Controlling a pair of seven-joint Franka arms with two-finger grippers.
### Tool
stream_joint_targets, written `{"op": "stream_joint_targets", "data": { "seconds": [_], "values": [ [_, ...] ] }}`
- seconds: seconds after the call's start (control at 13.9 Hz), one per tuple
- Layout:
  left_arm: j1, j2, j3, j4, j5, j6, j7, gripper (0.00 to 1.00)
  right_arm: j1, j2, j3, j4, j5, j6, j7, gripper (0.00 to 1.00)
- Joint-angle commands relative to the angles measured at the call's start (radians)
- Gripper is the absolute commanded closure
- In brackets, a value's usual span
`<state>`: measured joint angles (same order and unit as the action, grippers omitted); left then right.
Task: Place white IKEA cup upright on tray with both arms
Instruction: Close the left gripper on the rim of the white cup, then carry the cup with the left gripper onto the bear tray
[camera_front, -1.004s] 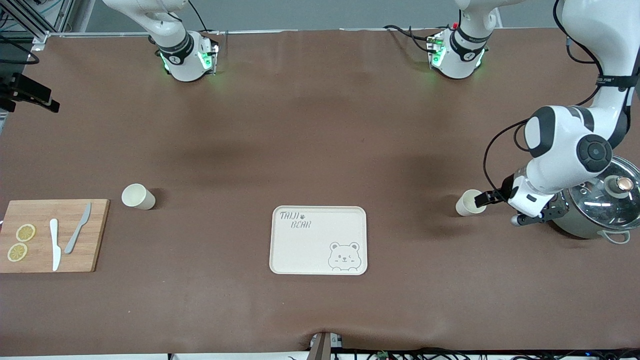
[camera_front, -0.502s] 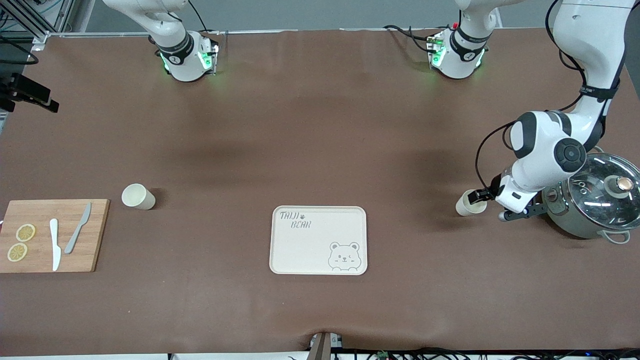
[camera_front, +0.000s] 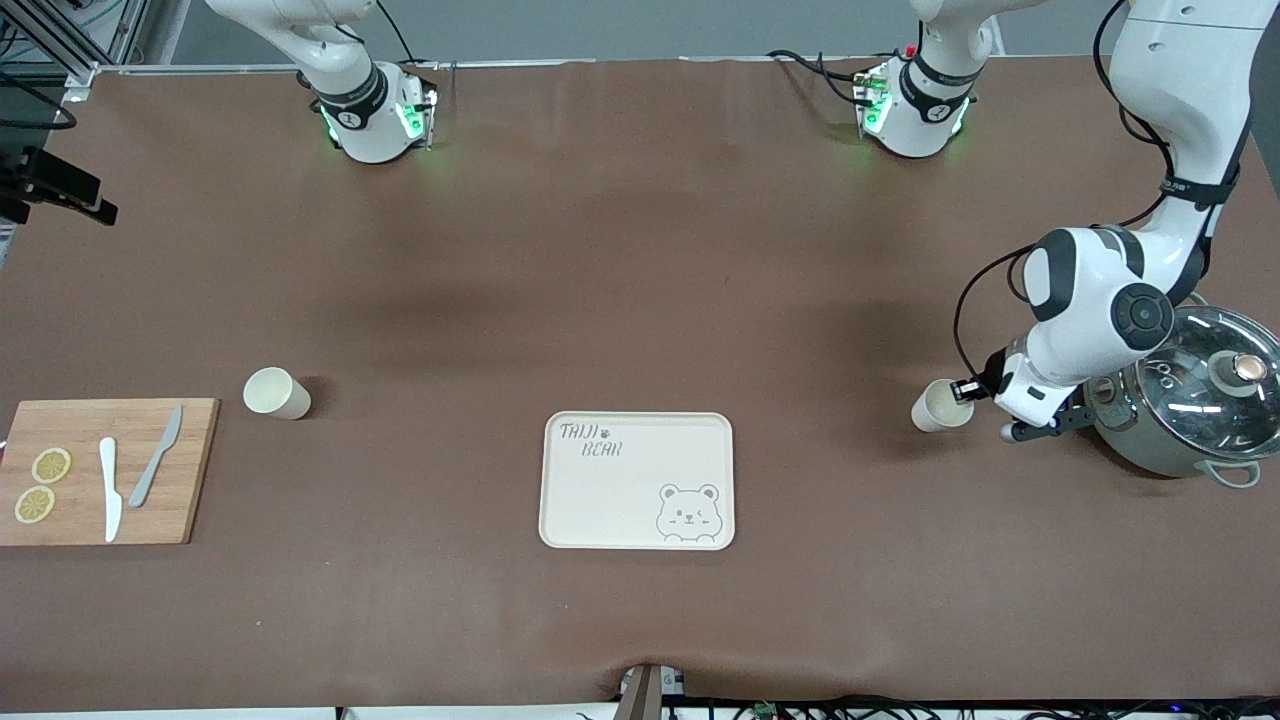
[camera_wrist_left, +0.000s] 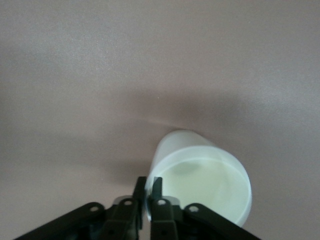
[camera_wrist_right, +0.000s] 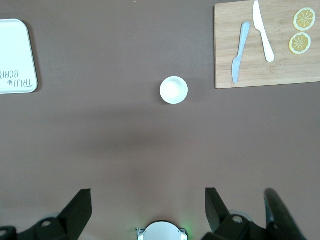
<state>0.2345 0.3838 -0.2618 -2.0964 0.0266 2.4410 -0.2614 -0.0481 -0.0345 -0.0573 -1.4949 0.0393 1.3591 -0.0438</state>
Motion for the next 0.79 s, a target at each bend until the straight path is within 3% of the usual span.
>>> {"op": "stream_joint_targets", "data": {
  "seconds": [0.0, 0.43, 0.72],
  "values": [
    [0.002, 0.0, -0.01, 0.024, 0.023, 0.003, -0.016, 1.0, -0.019, -0.015, 0.01, -0.011, 0.017, -0.003, 0.013, 0.0],
    [-0.073, 0.0, -0.017, 0.137, 0.01, -0.063, -0.094, 1.0, -0.021, -0.015, 0.01, -0.011, 0.017, -0.003, 0.013, 0.0],
    [-0.165, 0.055, -0.017, 0.284, 0.009, -0.132, -0.209, 1.0, -0.022, -0.015, 0.01, -0.011, 0.017, -0.003, 0.013, 0.0]
  ]
}}
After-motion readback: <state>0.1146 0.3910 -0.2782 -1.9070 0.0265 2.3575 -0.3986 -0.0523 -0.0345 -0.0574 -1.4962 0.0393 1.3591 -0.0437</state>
